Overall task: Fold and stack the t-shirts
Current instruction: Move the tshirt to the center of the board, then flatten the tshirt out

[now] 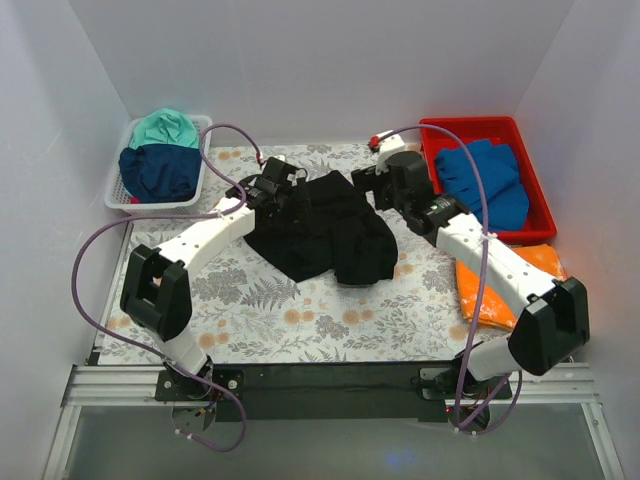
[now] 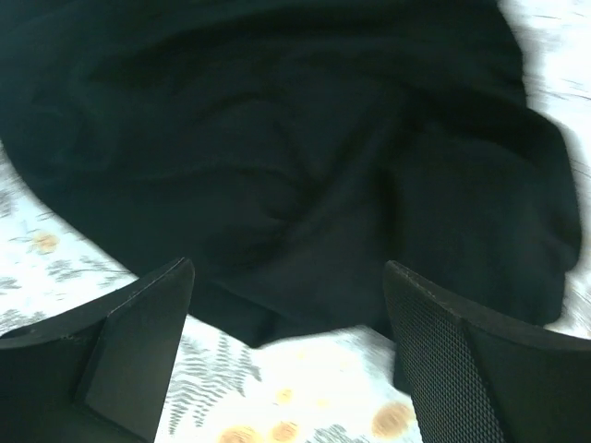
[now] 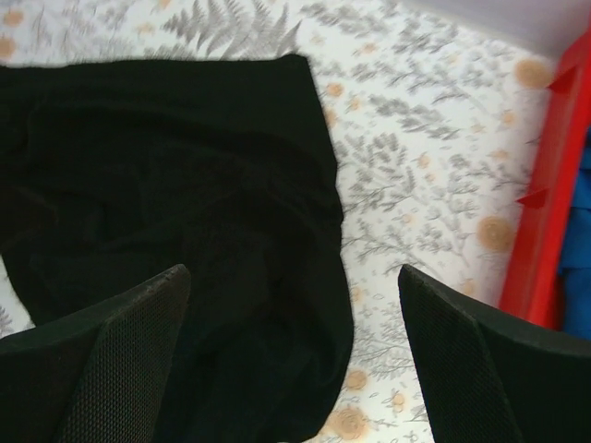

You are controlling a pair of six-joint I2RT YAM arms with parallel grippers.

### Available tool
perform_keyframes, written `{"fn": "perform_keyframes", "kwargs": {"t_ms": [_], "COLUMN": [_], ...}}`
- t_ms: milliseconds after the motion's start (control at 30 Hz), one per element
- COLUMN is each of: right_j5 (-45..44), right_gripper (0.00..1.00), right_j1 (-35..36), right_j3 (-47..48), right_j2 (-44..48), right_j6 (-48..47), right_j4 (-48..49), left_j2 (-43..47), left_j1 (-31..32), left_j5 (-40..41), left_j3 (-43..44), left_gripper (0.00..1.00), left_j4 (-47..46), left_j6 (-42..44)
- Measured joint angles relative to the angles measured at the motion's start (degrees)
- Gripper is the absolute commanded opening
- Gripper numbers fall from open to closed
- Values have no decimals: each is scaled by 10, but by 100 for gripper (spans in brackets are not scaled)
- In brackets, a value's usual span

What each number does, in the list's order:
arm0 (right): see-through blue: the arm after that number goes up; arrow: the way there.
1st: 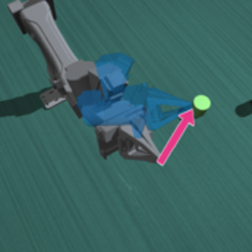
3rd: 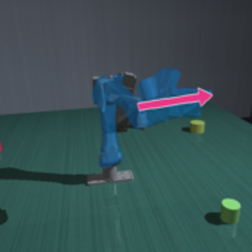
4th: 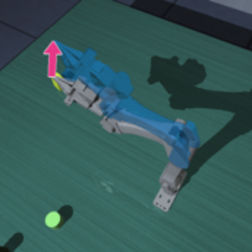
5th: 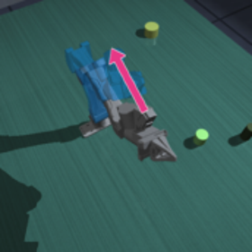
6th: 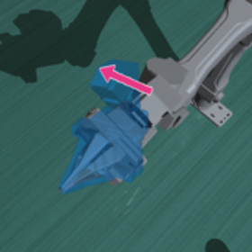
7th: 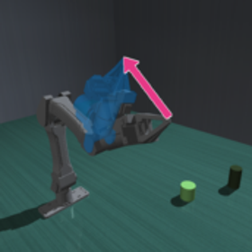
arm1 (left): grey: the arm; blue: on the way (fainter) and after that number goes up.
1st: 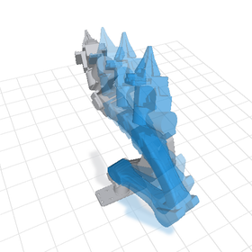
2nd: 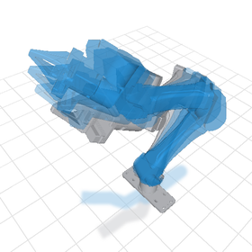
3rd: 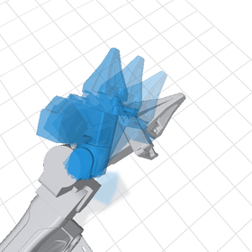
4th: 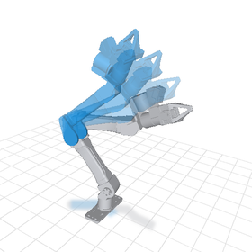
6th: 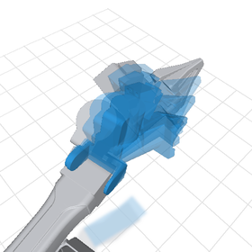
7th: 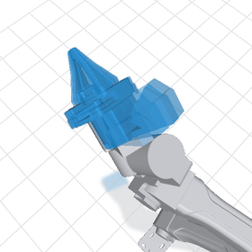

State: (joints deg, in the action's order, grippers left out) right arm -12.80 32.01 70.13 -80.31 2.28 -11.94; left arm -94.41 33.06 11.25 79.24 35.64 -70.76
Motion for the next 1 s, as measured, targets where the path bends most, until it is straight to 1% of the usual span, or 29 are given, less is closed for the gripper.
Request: {"fn": "perform_keyframes", "kwargs": {"t_ms": [133,200,233,333,433,567,700,767,800,867,900,933,1000], "right_j5": [-24,-32,-33,-27,-13,18,49,60,65,72,73,74,74], "right_gripper": [98,91,83,75,72,72,71,68,65,56,53,47,38], "right_j1": [58,80,89,98,98,99,105,107,108,109,109,109,109], "right_j3": [10,10,10,10,1,-29,-37,-37,-38,-38,-38,-38,-39], "right_j2": [-39,-46,-48,-48,-49,-53,-73,-83,-88,-97,-101,-105,-112], "right_j6": [4,13,23,57,86,108,113,114,115,115,116,117,118], "right_j4": [-41,-65,-77,-111,-128,-144,-155,-155,-154,-153,-153,-153,-153], "left_j2": [-46,-54,-55,-57,-61,-71,-85,-89,-91,-93,-93,-94,-94], "left_j1": [-57,-71,-75,-83,-92,-118,-144,-154,-158,-162,-164,-166,-170], "left_j5": [-22,-33,-39,-54,-69,-87,-100,-107,-109,-114,-116,-118,-122], "left_j3": [-2,-2,-2,-2,-3,-23,-52,-62,-67,-74,-77,-80,-88], "left_gripper": [80,80,79,79,78,77,74,73,73,69,68,66,65], "left_j4": [21,28,30,31,30,26,20,17,16,10,7,3,-3], "left_j6": [-21,-27,-30,-37,-43,-53,-58,-59,-61,-62,-63,-63,-64]}}
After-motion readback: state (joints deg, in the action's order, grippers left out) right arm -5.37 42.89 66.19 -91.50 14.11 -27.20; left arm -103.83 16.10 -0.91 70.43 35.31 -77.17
